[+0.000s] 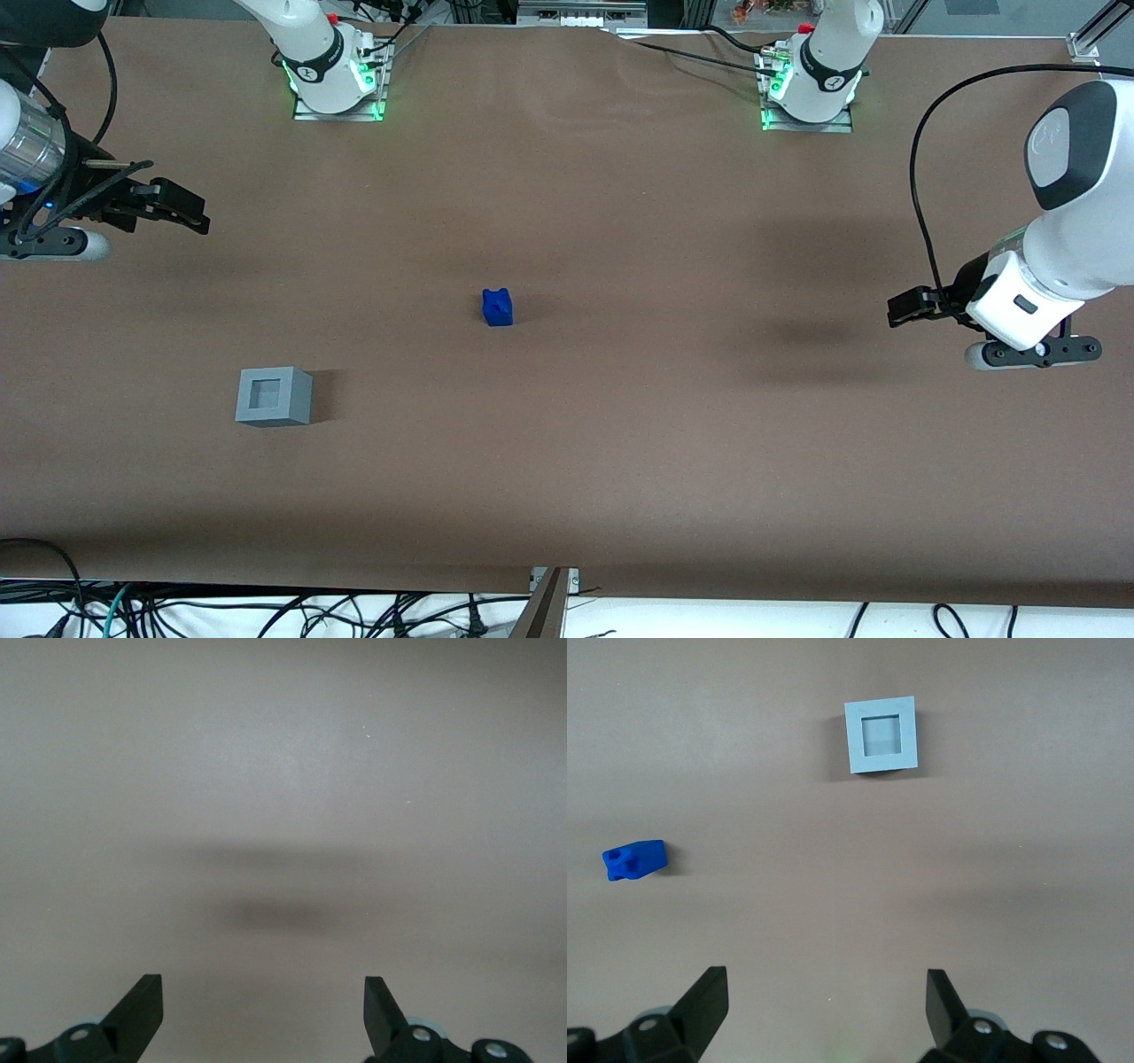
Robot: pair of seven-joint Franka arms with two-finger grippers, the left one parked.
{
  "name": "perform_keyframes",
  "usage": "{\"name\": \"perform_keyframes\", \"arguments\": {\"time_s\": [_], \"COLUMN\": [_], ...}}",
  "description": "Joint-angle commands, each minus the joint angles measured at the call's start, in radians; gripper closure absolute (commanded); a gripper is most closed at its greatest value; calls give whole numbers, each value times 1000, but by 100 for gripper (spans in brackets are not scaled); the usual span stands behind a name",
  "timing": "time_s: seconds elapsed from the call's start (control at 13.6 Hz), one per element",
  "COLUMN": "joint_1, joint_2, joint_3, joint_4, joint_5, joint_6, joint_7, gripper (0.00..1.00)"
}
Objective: Insert blue part into gray base with right arm
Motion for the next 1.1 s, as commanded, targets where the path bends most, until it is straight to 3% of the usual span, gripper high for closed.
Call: {"name": "perform_keyframes", "arguments": {"time_s": [0.0, 1.03], "joint_1": [-16, -16], "joint_2": [2, 3], "joint_3": [23, 18], "joint_4": [21, 42], "joint_5": [-20, -26], "joint_6": [-1, -5], "joint_7": [1, 1], "gripper": [1, 1]}}
